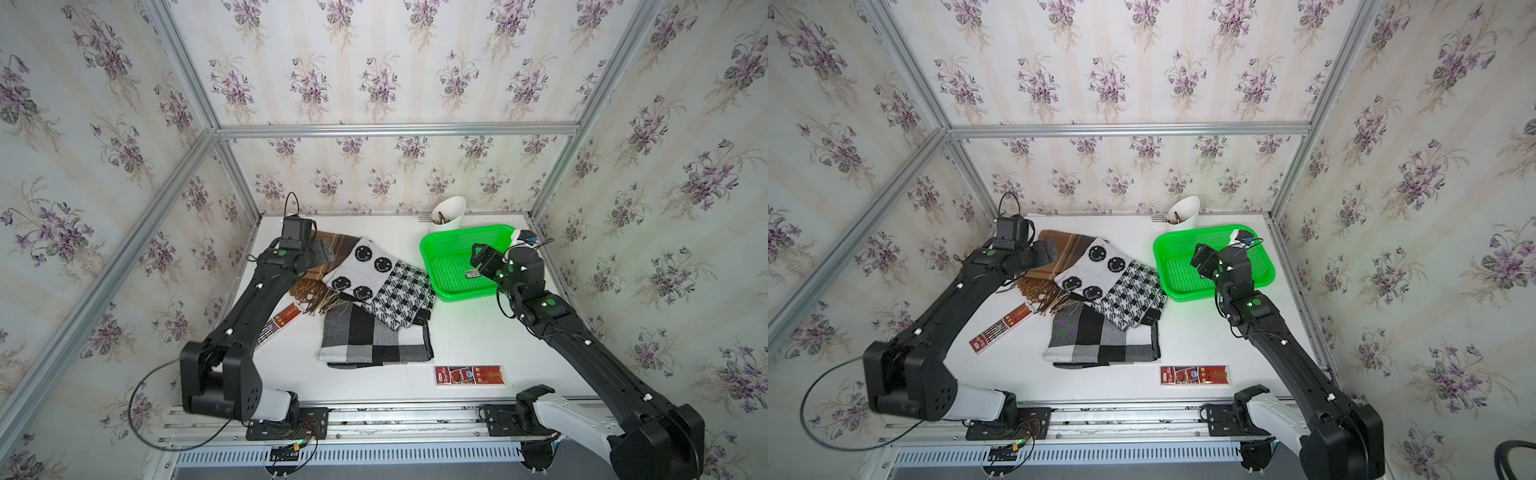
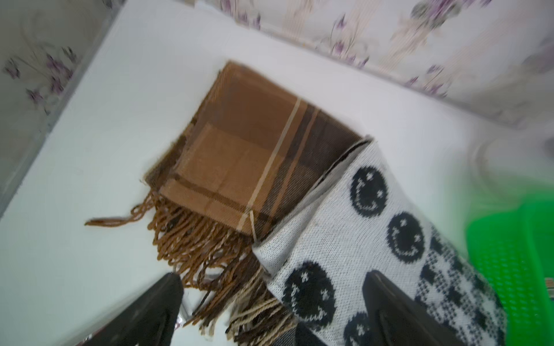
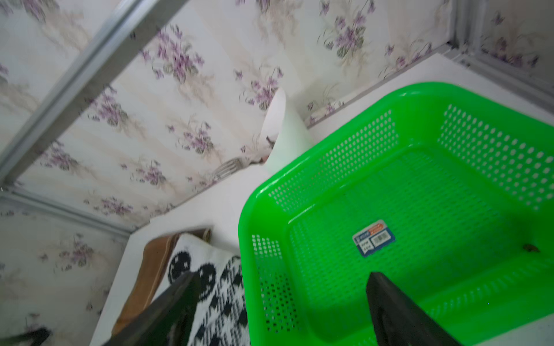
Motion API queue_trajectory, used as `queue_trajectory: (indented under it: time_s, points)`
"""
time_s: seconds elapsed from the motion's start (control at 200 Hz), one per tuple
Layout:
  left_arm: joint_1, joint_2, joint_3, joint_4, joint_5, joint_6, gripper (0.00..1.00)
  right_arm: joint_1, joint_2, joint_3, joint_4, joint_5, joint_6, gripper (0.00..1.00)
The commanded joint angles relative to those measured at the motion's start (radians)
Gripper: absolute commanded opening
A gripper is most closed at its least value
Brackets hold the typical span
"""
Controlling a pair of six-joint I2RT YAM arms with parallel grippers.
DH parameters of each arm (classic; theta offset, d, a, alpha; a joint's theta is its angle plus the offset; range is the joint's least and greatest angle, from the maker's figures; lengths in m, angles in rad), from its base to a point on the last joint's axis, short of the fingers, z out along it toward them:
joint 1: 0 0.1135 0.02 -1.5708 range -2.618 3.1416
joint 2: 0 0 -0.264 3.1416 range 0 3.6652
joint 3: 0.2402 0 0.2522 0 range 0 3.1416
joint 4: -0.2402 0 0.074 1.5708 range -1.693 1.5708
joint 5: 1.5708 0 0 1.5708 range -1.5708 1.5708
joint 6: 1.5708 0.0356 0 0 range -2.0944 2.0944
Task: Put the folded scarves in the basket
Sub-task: Adjust the scarf at the center of the board.
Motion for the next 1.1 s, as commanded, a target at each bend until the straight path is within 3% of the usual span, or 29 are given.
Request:
queue_trajectory:
  time_s: [0.0,0.06,0.18,0.31,0.47,0.634,0.794,0.914,1.004,1.094]
  points:
    - [0.002,0.063,0.013,-0.178,0.148,-0.015,0.99,0.112,0.024,-0.001,-0.168,0.056,0.040,0.88]
    - [0.002,0.069,-0.016,-0.168,0.203,-0.052,0.99,0.213,0.043,-0.008,-0.171,0.068,0.070,0.86]
    - [0.002,0.026,-0.089,-0.172,0.229,-0.107,0.99,0.290,0.086,-0.008,-0.163,0.083,0.101,0.82]
    - [0.003,-0.005,-0.158,-0.101,0.332,-0.164,0.93,0.300,0.127,0.003,-0.145,0.077,0.096,0.76]
    - [0.002,0.060,-0.173,0.003,0.424,-0.263,0.81,0.303,0.176,0.024,-0.141,0.058,0.073,0.63]
    - [-0.014,0.104,-0.220,0.137,0.535,-0.416,0.86,0.304,0.212,0.009,-0.130,0.012,0.087,0.58]
    - [-0.034,0.074,-0.269,0.193,0.537,-0.525,0.88,0.307,0.201,-0.002,-0.115,0.017,0.100,0.58]
    - [-0.034,0.078,-0.299,0.257,0.543,-0.589,0.81,0.307,0.207,0.010,-0.122,0.022,0.092,0.57]
    - [-0.037,0.092,-0.303,0.268,0.538,-0.609,0.66,0.307,0.211,0.015,-0.131,0.026,0.089,0.57]
    - [-0.037,0.086,-0.319,0.280,0.526,-0.618,0.57,0.307,0.207,0.010,-0.135,0.033,0.092,0.57]
